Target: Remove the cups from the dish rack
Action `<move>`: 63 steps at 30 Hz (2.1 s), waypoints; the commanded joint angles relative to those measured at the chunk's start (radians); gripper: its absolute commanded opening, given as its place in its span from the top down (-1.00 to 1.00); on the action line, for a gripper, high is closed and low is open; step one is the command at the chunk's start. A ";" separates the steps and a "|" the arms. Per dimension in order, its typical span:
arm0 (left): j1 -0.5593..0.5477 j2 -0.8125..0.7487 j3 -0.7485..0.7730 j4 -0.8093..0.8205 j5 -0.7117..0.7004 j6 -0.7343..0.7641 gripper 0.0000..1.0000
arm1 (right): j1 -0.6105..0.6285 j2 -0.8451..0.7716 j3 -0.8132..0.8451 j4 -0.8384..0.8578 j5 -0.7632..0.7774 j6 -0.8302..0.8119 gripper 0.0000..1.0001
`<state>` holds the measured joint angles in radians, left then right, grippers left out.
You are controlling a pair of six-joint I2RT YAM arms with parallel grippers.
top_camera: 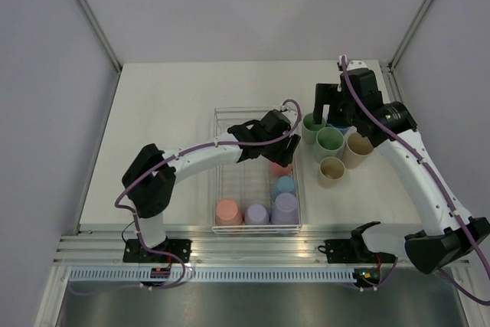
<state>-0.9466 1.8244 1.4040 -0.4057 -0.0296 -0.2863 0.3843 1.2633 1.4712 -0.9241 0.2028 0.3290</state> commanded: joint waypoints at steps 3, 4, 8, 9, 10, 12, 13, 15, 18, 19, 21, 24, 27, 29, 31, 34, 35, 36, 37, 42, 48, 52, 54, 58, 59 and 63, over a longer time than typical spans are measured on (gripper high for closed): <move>-0.001 -0.100 -0.045 -0.012 -0.127 -0.023 0.88 | 0.004 -0.074 -0.066 0.083 -0.065 0.027 -0.96; 0.000 -0.123 -0.057 -0.010 -0.151 -0.049 0.95 | 0.002 -0.087 -0.081 0.120 -0.086 0.031 -0.96; 0.054 -0.279 -0.141 0.043 -0.168 -0.134 0.95 | 0.002 -0.142 -0.190 0.226 -0.200 0.054 -0.96; 0.072 -0.313 -0.190 0.086 -0.155 -0.157 0.95 | 0.002 -0.166 -0.210 0.246 -0.276 0.062 -0.96; 0.092 -0.388 -0.221 0.120 -0.139 -0.210 0.95 | 0.002 -0.177 -0.230 0.295 -0.302 0.070 -0.96; 0.167 -0.460 -0.333 0.225 -0.083 -0.269 0.95 | 0.002 -0.220 -0.304 0.353 -0.371 0.103 -0.96; 0.233 -0.526 -0.380 0.276 0.001 -0.331 0.95 | 0.002 -0.232 -0.328 0.413 -0.446 0.120 -0.96; 0.304 -0.589 -0.529 0.458 0.112 -0.463 0.95 | 0.004 -0.268 -0.403 0.517 -0.531 0.169 -0.96; 0.423 -0.651 -0.704 0.647 0.307 -0.639 0.95 | 0.002 -0.301 -0.508 0.628 -0.666 0.258 -0.96; 0.445 -0.654 -0.729 0.736 0.338 -0.668 0.95 | 0.002 -0.308 -0.534 0.715 -0.704 0.281 -0.96; 0.451 -0.640 -0.767 0.790 0.405 -0.733 0.95 | 0.002 -0.311 -0.603 0.798 -0.796 0.353 -0.96; 0.453 -0.593 -0.823 1.012 0.503 -0.874 0.95 | 0.002 -0.297 -0.669 0.950 -0.873 0.406 -0.96; 0.453 -0.547 -0.861 1.252 0.568 -0.996 0.95 | 0.004 -0.275 -0.690 1.007 -0.902 0.426 -0.96; 0.453 -0.521 -0.882 1.365 0.568 -1.030 0.95 | 0.002 -0.260 -0.692 1.005 -0.907 0.426 -0.94; 0.453 -0.501 -0.898 1.424 0.557 -1.071 0.95 | 0.005 -0.255 -0.695 1.015 -0.915 0.424 -0.93; 0.451 -0.459 -0.899 1.511 0.563 -1.128 0.95 | 0.014 -0.242 -0.703 1.033 -0.915 0.426 -0.91; 0.451 -0.447 -0.905 1.538 0.565 -1.143 0.95 | 0.024 -0.234 -0.707 1.041 -0.915 0.435 -0.87; 0.451 -0.435 -0.909 1.595 0.562 -1.175 0.96 | 0.030 -0.225 -0.709 1.060 -0.919 0.441 -0.86; 0.450 -0.409 -0.913 1.619 0.560 -1.191 0.95 | 0.036 -0.219 -0.712 1.071 -0.918 0.446 -0.85; 0.415 -0.350 -0.910 1.725 0.550 -1.249 0.95 | 0.099 -0.176 -0.715 1.166 -0.919 0.487 -0.60; 0.364 -0.327 -0.876 1.740 0.542 -1.254 0.95 | 0.131 -0.133 -0.703 1.232 -0.933 0.510 0.49; 0.364 -0.332 -0.895 1.759 0.531 -1.268 0.24 | 0.131 -0.142 -0.687 1.199 -0.913 0.480 0.99; 0.365 -0.333 -0.910 1.760 0.521 -1.272 -0.41 | 0.131 -0.156 -0.680 1.144 -0.878 0.453 0.99; 0.379 -0.333 -0.933 1.753 0.510 -1.280 -0.83 | 0.130 -0.197 -0.611 0.974 -0.780 0.311 0.99; 0.384 -0.335 -0.941 1.748 0.507 -1.280 -0.95 | 0.131 -0.203 -0.592 0.870 -0.720 0.277 0.99; 0.437 -0.355 -0.974 1.720 0.516 -1.263 -0.99 | 0.127 -0.206 -0.459 0.619 -0.530 0.127 0.99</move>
<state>-0.5465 1.4952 0.4515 1.2663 0.4892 -1.5440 0.5167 1.0870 0.8917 -0.0875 -0.5289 0.6201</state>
